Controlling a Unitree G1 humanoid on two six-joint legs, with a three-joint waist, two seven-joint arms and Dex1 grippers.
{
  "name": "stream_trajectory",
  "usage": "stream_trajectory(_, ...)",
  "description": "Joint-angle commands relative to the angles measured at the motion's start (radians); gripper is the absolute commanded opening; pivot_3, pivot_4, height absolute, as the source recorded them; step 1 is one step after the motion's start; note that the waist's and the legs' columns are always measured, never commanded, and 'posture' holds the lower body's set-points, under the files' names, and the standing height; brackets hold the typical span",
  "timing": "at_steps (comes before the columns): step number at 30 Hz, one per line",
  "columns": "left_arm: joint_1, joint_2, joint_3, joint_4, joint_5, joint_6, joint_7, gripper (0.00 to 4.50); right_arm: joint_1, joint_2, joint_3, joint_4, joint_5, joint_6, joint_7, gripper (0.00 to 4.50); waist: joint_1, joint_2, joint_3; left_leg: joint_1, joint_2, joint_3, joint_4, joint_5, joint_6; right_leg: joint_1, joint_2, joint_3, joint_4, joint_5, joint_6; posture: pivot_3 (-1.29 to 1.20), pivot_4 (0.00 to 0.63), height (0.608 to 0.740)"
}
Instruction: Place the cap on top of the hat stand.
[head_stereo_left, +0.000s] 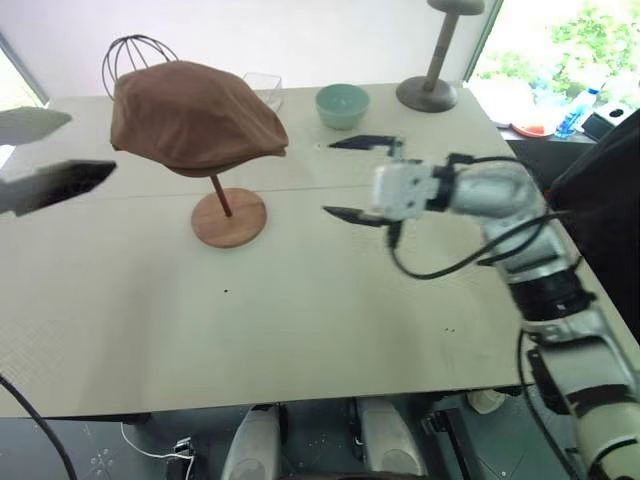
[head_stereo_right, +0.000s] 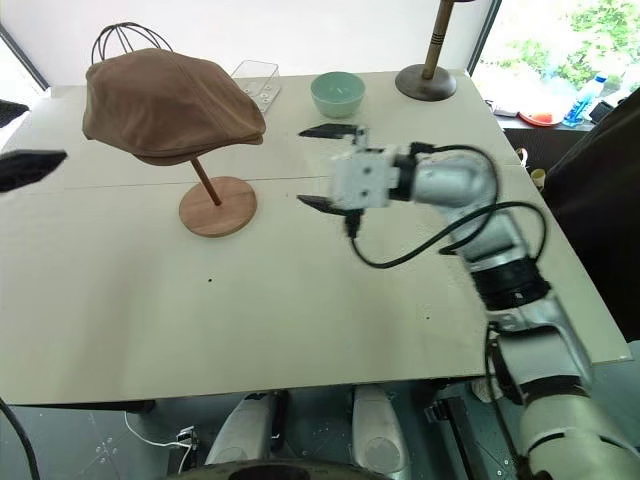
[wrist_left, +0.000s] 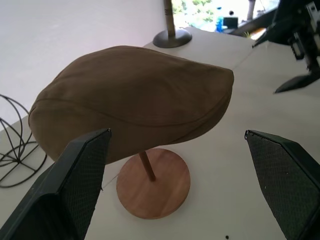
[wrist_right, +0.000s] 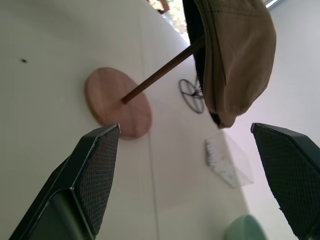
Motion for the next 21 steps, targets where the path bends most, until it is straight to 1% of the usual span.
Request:
stream_trajectory(1,-0.091,0.05,-0.121,0.011,0.07,-0.143,-0.04,4.5,-0.097,-0.118,-0.119,-0.023,0.237,0.349,0.157,4.29,0.001,0.0,0.0,0.0,0.0,0.0,0.0,0.0,0.0,0.0,0.0,0.0,-0.001,0.0,0.0,0.0,0.15,0.74)
stream_trajectory(2,-0.135,0.048,-0.17,0.019,0.082,-0.176,-0.042,4.5,-0.12,-0.167,-0.134,-0.015,0.297,0.456,0.216,4.41,0.001,0.002,0.001,0.0,0.0,0.001,0.0,0.0,0.0,0.0,0.0,0.0,-0.001,0.0,-0.001,0.0,0.15,0.74)
stream_trajectory(3,-0.21,0.038,-0.24,0.029,0.093,-0.202,-0.045,4.5,-0.142,-0.234,-0.146,-0.007,0.363,0.563,0.304,4.41,0.004,0.002,0.001,0.0,0.0,0.001,0.0,0.0,0.0,0.0,0.0,0.0,-0.001,-0.001,-0.002,0.0,0.15,0.74)
stream_trajectory(4,-0.279,0.025,-0.308,0.04,0.113,-0.233,-0.052,4.5,-0.172,-0.276,-0.159,0.006,0.419,0.656,0.357,4.41,0.009,0.002,0.001,0.0,0.0,0.001,0.0,0.0,0.0,0.0,0.0,0.0,-0.001,-0.001,-0.002,0.0,0.15,0.74)
stream_trajectory(5,-0.325,0.015,-0.353,0.05,0.13,-0.252,-0.059,4.5,-0.19,-0.299,-0.167,0.011,0.451,0.708,0.384,4.41,0.01,0.002,0.001,-0.001,0.0,0.001,0.0,0.0,0.0,0.0,0.0,0.0,-0.002,-0.001,-0.002,0.0,0.15,0.74)
stream_trajectory(7,-0.407,-0.002,-0.45,0.058,0.18,-0.281,-0.078,4.5,-0.261,-0.296,-0.178,0.049,0.493,0.831,0.363,4.41,0.003,0.001,0.001,-0.001,0.0,0.002,0.0,0.0,0.001,0.0,0.0,0.0,-0.002,-0.001,-0.001,0.0,0.15,0.74)
stream_trajectory(9,-0.48,-0.023,-0.56,0.051,0.265,-0.333,-0.107,4.5,-0.316,-0.3,-0.164,0.068,0.505,0.922,0.365,4.41,-0.005,0.002,0.001,0.0,0.001,0.004,0.0,-0.001,0.001,0.0,0.0,0.001,-0.002,-0.001,-0.001,0.0,0.15,0.74)
stream_trajectory(12,-0.545,-0.04,-0.66,0.055,0.343,-0.382,-0.17,4.5,-0.342,-0.302,-0.159,0.061,0.51,0.968,0.382,4.41,-0.003,0.002,0.001,-0.001,0.002,0.005,0.0,-0.001,0.002,-0.002,0.002,0.003,-0.002,-0.001,-0.001,0.0,0.15,0.74)
stream_trajectory(14,-0.612,-0.07,-0.742,0.071,0.421,-0.392,-0.179,4.5,-0.362,-0.286,-0.151,0.08,0.497,0.998,0.36,4.41,0.0,0.002,0.001,-0.001,0.003,0.006,0.0,-0.001,0.002,-0.002,0.003,0.003,-0.002,-0.001,0.0,0.0,0.15,0.74)
stream_trajectory(16,-0.678,-0.109,-0.808,0.085,0.48,-0.376,-0.184,4.5,-0.37,-0.277,-0.142,0.092,0.481,1.004,0.35,4.41,0.002,0.002,0.002,-0.002,0.004,0.006,0.001,-0.001,0.002,-0.003,0.004,0.003,-0.002,0.0,0.003,0.0,0.15,0.74)
stream_trajectory(19,-0.786,-0.184,-0.902,0.101,0.582,-0.31,-0.149,4.5,-0.372,-0.269,-0.131,0.102,0.456,0.985,0.341,4.41,0.005,0.001,0.002,-0.002,0.004,0.006,0.001,-0.002,0.003,-0.003,0.004,0.003,-0.002,0.0,0.003,0.0,0.15,0.74)
stream_trajectory(21,-0.827,-0.221,-0.938,0.1,0.63,-0.28,-0.14,4.5,-0.379,-0.261,-0.132,0.106,0.452,0.989,0.336,4.41,0.003,0.001,0.002,-0.003,0.004,0.006,0.002,-0.002,0.003,-0.003,0.004,0.004,-0.002,0.0,0.004,0.0,0.15,0.74)
